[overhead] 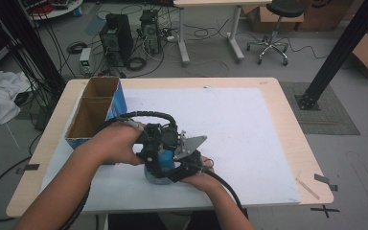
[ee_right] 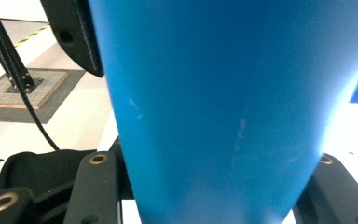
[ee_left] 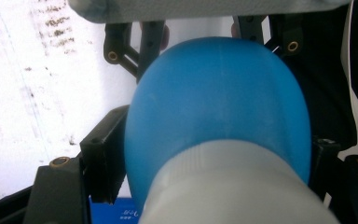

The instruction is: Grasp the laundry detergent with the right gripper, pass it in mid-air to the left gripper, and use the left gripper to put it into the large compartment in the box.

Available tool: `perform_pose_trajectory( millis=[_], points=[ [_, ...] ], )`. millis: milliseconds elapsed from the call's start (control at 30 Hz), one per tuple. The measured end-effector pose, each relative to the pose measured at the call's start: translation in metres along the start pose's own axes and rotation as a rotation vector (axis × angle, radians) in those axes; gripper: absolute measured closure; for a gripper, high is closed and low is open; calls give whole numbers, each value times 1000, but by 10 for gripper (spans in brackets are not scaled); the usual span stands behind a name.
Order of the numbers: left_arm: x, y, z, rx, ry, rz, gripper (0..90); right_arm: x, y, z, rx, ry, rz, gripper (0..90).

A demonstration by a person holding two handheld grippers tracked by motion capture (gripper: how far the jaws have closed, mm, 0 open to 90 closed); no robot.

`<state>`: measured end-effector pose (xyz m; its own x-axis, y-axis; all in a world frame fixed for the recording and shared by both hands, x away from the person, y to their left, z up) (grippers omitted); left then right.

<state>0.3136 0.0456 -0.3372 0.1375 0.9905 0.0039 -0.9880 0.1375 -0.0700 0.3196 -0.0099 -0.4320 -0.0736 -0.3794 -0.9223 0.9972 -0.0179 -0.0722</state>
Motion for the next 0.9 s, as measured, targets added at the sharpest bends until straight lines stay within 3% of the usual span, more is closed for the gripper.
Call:
perform_pose_trajectory(
  millis=[200,233,600,900],
  points=[
    [-1,1,4,-7,-9,-15,298,-1,0,1,-3,8,5,457],
    [-2,1,4,-1,-7,-16,378,-2,-1,2,-7,7,-6,457],
    [-4,2,8,-10,-21,-34,389,-4,-2,6,7,6,5,458],
    [-5,2,11,-10,-27,-16,395,-8,-2,8,15,0,19,433]
  ],
)
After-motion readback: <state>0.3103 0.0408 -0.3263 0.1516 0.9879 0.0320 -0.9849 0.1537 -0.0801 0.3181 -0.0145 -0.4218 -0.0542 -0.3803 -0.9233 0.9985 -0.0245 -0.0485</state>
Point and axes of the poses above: each handheld gripper's, and its own axes: z roughly backward along the jaws, x roughly out of its underside, y roughly to its right, the point moved 6 cm from there along -z, roughly forward along the jaws, and after that the axes turned 6 degrees about -z, right-handed, at the moved point
